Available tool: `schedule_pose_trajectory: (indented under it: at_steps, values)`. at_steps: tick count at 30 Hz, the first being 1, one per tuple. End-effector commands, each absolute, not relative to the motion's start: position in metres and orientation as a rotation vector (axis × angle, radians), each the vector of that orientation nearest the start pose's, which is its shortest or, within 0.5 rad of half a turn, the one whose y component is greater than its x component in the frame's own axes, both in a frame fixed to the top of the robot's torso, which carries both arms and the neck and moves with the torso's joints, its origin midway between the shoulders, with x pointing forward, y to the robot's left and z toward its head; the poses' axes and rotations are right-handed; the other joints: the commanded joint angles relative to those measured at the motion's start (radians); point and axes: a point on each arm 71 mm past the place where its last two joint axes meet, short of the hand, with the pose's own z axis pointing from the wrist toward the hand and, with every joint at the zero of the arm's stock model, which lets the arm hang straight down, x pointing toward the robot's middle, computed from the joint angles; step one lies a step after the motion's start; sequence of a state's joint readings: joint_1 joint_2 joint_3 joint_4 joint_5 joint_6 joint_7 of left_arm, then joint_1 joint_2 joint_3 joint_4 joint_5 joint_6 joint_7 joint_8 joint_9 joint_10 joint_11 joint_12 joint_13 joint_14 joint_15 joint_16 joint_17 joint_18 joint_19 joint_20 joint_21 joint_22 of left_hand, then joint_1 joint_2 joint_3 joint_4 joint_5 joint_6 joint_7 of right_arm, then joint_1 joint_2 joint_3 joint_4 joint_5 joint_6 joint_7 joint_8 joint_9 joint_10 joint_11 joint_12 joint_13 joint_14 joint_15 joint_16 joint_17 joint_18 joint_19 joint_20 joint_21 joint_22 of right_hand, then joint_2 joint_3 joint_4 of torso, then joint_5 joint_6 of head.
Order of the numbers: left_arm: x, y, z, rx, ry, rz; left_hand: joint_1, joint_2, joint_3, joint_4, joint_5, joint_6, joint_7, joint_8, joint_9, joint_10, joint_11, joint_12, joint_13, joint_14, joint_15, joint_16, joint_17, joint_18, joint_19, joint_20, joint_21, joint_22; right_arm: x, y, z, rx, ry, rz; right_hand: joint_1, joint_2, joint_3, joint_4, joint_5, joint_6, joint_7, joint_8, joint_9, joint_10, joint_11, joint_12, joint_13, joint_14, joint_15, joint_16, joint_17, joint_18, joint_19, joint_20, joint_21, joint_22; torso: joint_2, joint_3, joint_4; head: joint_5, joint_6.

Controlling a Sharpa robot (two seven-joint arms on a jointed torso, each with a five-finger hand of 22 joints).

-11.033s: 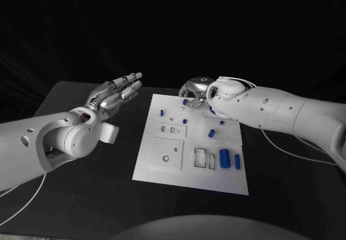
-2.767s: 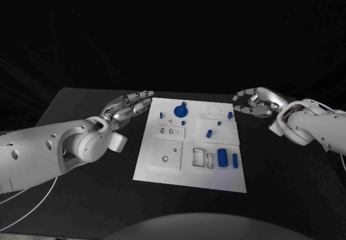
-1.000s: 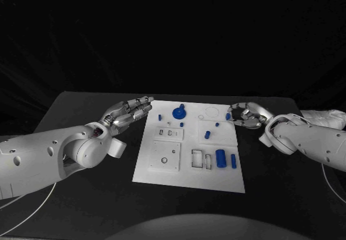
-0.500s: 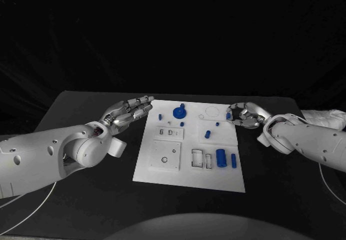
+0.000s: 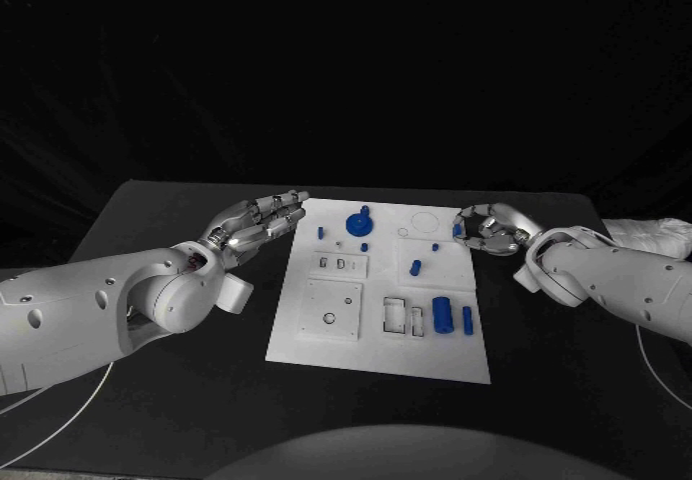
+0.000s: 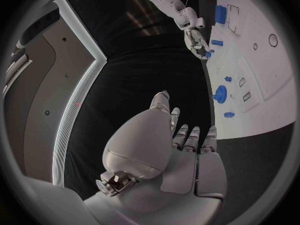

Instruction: Assemble the parts on the task board

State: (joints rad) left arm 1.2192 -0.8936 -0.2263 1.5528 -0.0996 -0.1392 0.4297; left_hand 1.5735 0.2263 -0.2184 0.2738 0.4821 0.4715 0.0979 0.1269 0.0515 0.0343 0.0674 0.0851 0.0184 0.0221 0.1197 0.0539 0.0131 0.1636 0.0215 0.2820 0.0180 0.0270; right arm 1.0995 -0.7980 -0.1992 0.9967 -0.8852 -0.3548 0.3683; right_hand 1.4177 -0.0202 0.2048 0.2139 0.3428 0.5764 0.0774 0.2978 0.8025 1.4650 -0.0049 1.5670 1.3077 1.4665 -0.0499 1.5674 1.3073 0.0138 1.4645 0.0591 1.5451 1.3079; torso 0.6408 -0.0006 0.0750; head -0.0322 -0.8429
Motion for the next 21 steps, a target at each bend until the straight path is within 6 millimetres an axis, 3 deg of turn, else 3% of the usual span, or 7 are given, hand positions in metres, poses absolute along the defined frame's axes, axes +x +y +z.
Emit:
schedule_pose_trajectory:
  at_steps: [1, 6, 13, 21]
  values:
    - [0.4525, 0.2145, -0.2282, -0.968, 1.676, -1.618, 0.009, 0.002, 0.005, 0.0, 0.006, -0.003, 0.005, 0.002, 0.0, 0.0, 0.005, 0.003, 0.001, -0.002, 0.005, 0.004, 0.001, 0.016, 0.001, 0.007, 0.005, -0.014, 0.5065, -0.3454, -0.2957, 0.304, 1.746, 0.706, 0.005, 0.007, 0.006, 0.0, 0.004, 0.007, 0.001, 0.006, 0.001, 0.106, 0.005, 0.004, 0.263, 0.104, 0.004, 0.003, 0.264, -0.004, 0.074, 0.007, -0.005, 0.249, 0.0, 0.0002, 0.0001, 0.001, 0.0]
    - [0.4524, 0.2146, -0.2282, -0.968, 1.676, -1.618, 0.01, 0.002, 0.006, 0.0, 0.006, -0.001, 0.006, 0.002, 0.001, 0.0, 0.005, 0.004, 0.001, -0.001, 0.005, 0.004, 0.001, 0.016, 0.001, 0.007, 0.005, -0.014, 0.5071, -0.3448, -0.2961, 0.306, 1.749, 0.704, 0.01, 0.01, 0.01, -0.005, 0.006, 0.016, 0.001, 0.014, 0.001, 0.106, 0.005, 0.004, 0.263, 0.104, 0.004, 0.003, 0.264, -0.003, 0.073, 0.008, -0.006, 0.249, 0.0, 0.0002, 0.0007, 0.0, -0.001]
    - [0.4524, 0.2145, -0.2282, -0.968, 1.677, -1.618, 0.01, 0.002, 0.006, 0.0, 0.006, -0.001, 0.006, 0.002, 0.001, 0.0, 0.005, 0.004, 0.001, -0.001, 0.005, 0.004, 0.001, 0.016, 0.001, 0.007, 0.005, -0.014, 0.5075, -0.3439, -0.296, 0.306, 1.745, 0.703, 0.013, 0.021, 0.015, -0.013, 0.005, 0.073, -0.001, 0.057, 0.006, 0.106, 0.004, 0.004, 0.263, 0.104, 0.003, 0.003, 0.264, -0.003, 0.072, 0.008, -0.007, 0.249, 0.0, -0.0001, 0.0005, 0.001, -0.003]
    - [0.4523, 0.2145, -0.2283, -0.968, 1.68, -1.62, 0.01, 0.002, 0.007, 0.0, 0.007, -0.001, 0.006, 0.003, 0.001, 0.0, 0.006, 0.004, 0.001, -0.001, 0.005, 0.004, 0.001, 0.016, 0.001, 0.007, 0.005, -0.014, 0.5079, -0.3432, -0.2953, 0.307, 1.732, 0.699, 0.024, 0.035, 0.024, -0.025, -0.004, 0.094, -0.004, 0.078, 0.009, 0.106, 0.002, 0.004, 0.263, 0.104, 0.002, 0.003, 0.264, -0.002, 0.07, 0.007, -0.01, 0.248, 0.0, 0.0002, 0.0, 0.003, -0.005]
